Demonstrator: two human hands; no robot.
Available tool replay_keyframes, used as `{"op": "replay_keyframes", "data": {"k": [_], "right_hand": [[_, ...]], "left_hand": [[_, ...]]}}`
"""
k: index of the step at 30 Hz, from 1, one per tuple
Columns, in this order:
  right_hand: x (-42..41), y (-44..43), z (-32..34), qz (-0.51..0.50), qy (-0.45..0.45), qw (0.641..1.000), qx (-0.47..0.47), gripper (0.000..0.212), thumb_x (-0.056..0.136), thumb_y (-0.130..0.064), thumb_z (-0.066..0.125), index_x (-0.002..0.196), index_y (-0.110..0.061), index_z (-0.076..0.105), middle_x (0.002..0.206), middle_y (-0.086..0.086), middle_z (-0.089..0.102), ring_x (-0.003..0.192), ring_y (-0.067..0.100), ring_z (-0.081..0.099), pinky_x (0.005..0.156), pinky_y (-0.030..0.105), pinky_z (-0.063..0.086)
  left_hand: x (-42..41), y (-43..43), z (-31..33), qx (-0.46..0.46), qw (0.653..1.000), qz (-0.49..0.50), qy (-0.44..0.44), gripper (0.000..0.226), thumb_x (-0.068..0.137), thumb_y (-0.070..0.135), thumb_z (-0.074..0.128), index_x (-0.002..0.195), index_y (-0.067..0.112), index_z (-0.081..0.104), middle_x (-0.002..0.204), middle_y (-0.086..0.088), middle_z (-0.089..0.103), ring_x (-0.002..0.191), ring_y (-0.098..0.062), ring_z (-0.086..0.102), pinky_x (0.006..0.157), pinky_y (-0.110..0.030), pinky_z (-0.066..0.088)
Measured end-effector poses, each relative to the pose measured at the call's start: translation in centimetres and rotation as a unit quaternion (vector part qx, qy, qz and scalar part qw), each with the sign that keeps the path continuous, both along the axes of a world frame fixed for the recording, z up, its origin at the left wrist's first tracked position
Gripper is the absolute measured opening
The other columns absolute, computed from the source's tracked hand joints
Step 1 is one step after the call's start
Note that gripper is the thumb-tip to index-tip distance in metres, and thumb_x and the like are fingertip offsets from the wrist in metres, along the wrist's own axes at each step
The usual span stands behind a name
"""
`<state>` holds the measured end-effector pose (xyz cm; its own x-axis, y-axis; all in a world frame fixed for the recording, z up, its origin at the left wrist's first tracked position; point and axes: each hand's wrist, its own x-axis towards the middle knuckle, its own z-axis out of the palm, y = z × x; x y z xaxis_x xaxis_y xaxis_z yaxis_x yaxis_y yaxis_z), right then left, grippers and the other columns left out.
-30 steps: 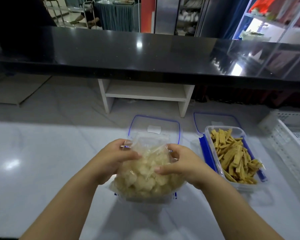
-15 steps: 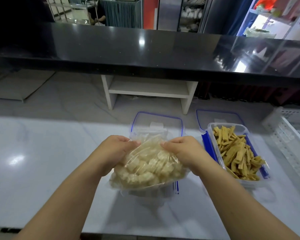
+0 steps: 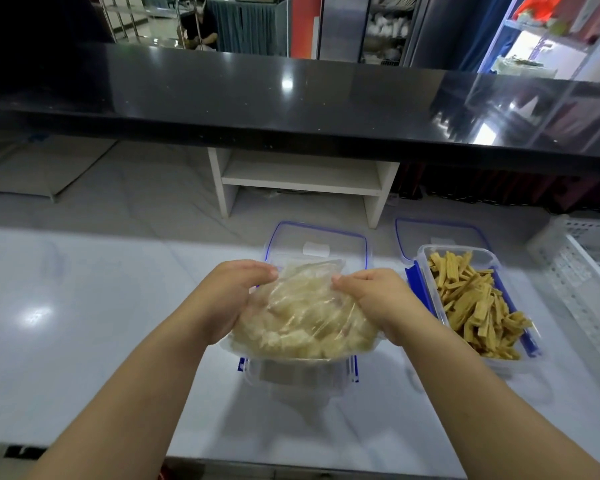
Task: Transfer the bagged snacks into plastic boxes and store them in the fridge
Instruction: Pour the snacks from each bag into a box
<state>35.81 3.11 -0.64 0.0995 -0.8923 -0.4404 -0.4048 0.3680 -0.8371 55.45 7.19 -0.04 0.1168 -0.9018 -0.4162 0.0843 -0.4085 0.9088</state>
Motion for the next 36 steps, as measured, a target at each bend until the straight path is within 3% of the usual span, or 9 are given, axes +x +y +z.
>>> {"op": "replay_keyframes", "data": {"k": [3, 5, 10, 16, 22, 25, 28, 32, 36], "right_hand": [[-0.4, 0.4, -0.7, -0.029, -0.021, 0.999, 0.006, 0.041, 0.085, -0.036, 0.068, 0.092, 0.004, 0.069, 0.099, 0.028, 0.068, 0.079, 0.041, 0.068, 0.08, 0.057, 0.055], [-0.7, 0.7, -1.2, -0.039, -0.041, 0.998, 0.0, 0.039, 0.086, -0.037, 0.066, 0.09, 0.001, 0.071, 0.092, 0.022, 0.072, 0.079, 0.033, 0.071, 0.08, 0.054, 0.056], [-1.1, 1.8, -1.6, 0.031, -0.097, 0.995, -0.009, 0.021, 0.08, -0.021, 0.073, 0.096, -0.008, 0.07, 0.093, 0.011, 0.075, 0.085, 0.026, 0.072, 0.081, 0.045, 0.058], [-1.5, 3.2, -2.5, 0.173, 0.043, 0.983, -0.049, 0.09, 0.057, -0.018, 0.089, 0.135, -0.024, 0.045, 0.121, -0.006, 0.061, 0.107, 0.013, 0.062, 0.093, 0.034, 0.052], [-0.1, 3.4, -2.3, 0.199, 0.164, 0.959, -0.117, 0.068, 0.067, -0.02, 0.083, 0.129, -0.027, 0.054, 0.114, -0.008, 0.061, 0.103, 0.013, 0.058, 0.083, 0.024, 0.048], [0.3, 2.9, -1.8, 0.183, 0.173, 0.962, -0.109, 0.053, 0.073, -0.017, 0.079, 0.123, -0.025, 0.061, 0.103, -0.009, 0.059, 0.094, 0.012, 0.058, 0.076, 0.023, 0.048], [0.3, 1.7, -0.9, 0.135, 0.122, 0.976, -0.121, 0.025, 0.074, -0.013, 0.077, 0.093, -0.028, 0.069, 0.088, -0.006, 0.068, 0.082, 0.015, 0.065, 0.067, 0.022, 0.052], [0.3, -0.4, 0.3, 0.066, 0.065, 0.989, -0.112, 0.02, 0.074, -0.023, 0.08, 0.089, -0.016, 0.069, 0.083, 0.002, 0.071, 0.072, 0.016, 0.069, 0.062, 0.026, 0.057], [0.4, -1.4, 0.4, 0.053, 0.05, 0.996, -0.048, 0.017, 0.082, -0.027, 0.073, 0.087, -0.015, 0.062, 0.084, 0.0, 0.064, 0.074, 0.015, 0.063, 0.057, 0.026, 0.056]], "left_hand": [[0.6, 1.2, -1.1, 0.004, 0.999, -0.052, 0.012, 0.051, 0.061, 0.014, 0.071, 0.11, 0.006, 0.063, 0.101, -0.01, 0.067, 0.079, -0.026, 0.067, 0.07, -0.033, 0.051], [0.7, 2.0, -1.8, 0.0, 0.993, -0.084, -0.081, 0.07, 0.051, 0.025, 0.078, 0.118, 0.014, 0.06, 0.115, -0.001, 0.064, 0.088, -0.021, 0.07, 0.083, -0.037, 0.052], [-0.4, 3.3, -2.9, -0.021, 0.949, -0.082, -0.303, 0.056, 0.072, 0.023, 0.078, 0.124, 0.027, 0.054, 0.107, 0.008, 0.061, 0.077, -0.01, 0.063, 0.066, -0.025, 0.051], [-1.2, 3.9, -2.6, -0.055, 0.893, -0.095, -0.436, 0.043, 0.081, 0.041, 0.067, 0.12, 0.025, 0.059, 0.114, 0.007, 0.051, 0.084, -0.003, 0.052, 0.077, -0.022, 0.038], [-0.2, 4.0, -2.0, 0.003, 0.886, -0.211, -0.414, 0.071, 0.062, 0.042, 0.083, 0.126, 0.03, 0.055, 0.114, 0.009, 0.049, 0.086, -0.005, 0.051, 0.073, -0.02, 0.04], [-0.3, 3.5, -2.0, -0.03, 0.899, -0.176, -0.399, 0.036, 0.069, 0.037, 0.08, 0.102, 0.029, 0.068, 0.097, 0.013, 0.059, 0.062, 0.0, 0.048, 0.058, -0.017, 0.037], [-0.4, 2.6, -1.8, -0.058, 0.921, -0.104, -0.37, 0.011, 0.076, 0.033, 0.074, 0.083, 0.026, 0.071, 0.086, 0.012, 0.067, 0.066, 0.0, 0.055, 0.056, -0.014, 0.037], [-0.6, 0.8, -0.9, -0.075, 0.952, 0.02, -0.297, 0.022, 0.074, 0.036, 0.077, 0.08, 0.015, 0.07, 0.076, 0.003, 0.066, 0.065, -0.009, 0.057, 0.056, -0.019, 0.042], [-0.4, 0.2, -0.7, -0.045, 0.991, 0.041, -0.116, 0.031, 0.073, 0.034, 0.078, 0.091, 0.01, 0.066, 0.093, -0.009, 0.069, 0.074, -0.019, 0.064, 0.062, -0.03, 0.051]]}}
